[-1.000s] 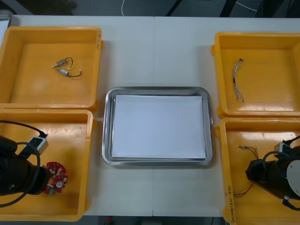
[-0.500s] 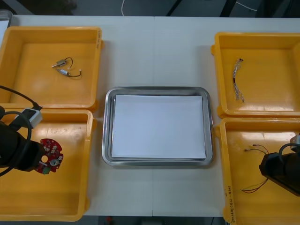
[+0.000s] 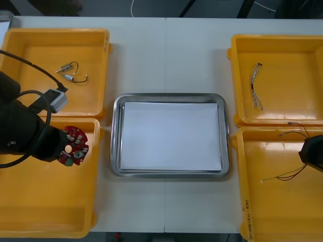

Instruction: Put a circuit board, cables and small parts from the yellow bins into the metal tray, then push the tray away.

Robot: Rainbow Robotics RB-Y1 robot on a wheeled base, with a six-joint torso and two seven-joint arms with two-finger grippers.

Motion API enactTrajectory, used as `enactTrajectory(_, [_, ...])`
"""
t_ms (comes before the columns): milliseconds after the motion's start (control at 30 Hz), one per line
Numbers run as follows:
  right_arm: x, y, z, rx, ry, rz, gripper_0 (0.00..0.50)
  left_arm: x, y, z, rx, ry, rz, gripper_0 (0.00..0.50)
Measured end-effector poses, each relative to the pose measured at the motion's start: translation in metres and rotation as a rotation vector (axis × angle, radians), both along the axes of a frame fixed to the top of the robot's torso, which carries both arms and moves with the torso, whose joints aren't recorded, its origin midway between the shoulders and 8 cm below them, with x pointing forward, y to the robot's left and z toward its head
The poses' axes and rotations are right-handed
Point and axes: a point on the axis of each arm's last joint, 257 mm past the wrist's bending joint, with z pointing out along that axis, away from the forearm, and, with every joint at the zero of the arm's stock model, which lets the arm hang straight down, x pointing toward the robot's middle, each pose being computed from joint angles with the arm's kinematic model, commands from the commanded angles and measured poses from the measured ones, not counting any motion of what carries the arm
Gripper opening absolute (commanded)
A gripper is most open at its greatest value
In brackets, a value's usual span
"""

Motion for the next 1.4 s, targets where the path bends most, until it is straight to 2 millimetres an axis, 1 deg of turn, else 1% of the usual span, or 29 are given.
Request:
enactTrajectory(100, [0.000,-0.004,0.011,0.001,-0.012,0.038,0.000,0.002,-0.019,0.001,0.000,-0.004,-0.053,0.001])
enactTrajectory(267, [-0.002,-0.019,0.030,-0.035,-0.027,0.079,0.000,0.006,-0.053,-0.002,-0.005,-0.007,-0.127,0.002])
enactTrajectory(467, [-0.004,-0.025,0.045,-0.087,-0.028,0.165,0.000,0.011,-0.082,-0.021,0.014,0.011,-0.165,0.002])
enactTrajectory(633, [-0.005,-0.020,0.054,-0.104,-0.032,0.245,0.000,0.014,-0.103,-0.038,0.012,0.026,-0.188,0.001])
enactTrajectory(800, [-0.007,-0.017,0.062,-0.118,-0.028,0.294,0.000,0.020,-0.114,-0.054,0.021,0.030,-0.198,0.001])
enactTrajectory(967, [-0.010,-0.014,0.070,-0.162,-0.010,0.390,0.000,0.026,-0.123,-0.068,0.026,0.039,-0.203,0.001])
enactTrajectory(1067, [-0.014,-0.012,0.074,-0.199,0.003,0.464,0.000,0.032,-0.127,-0.074,0.027,0.039,-0.200,0.002])
enactTrajectory(1200, [-0.017,-0.011,0.079,-0.218,0.020,0.504,0.000,0.040,-0.134,-0.080,0.027,0.030,-0.201,0.003])
enactTrajectory(1400, [-0.019,-0.014,0.088,-0.286,0.027,0.568,0.000,0.044,-0.137,-0.090,0.031,0.026,-0.205,0.002])
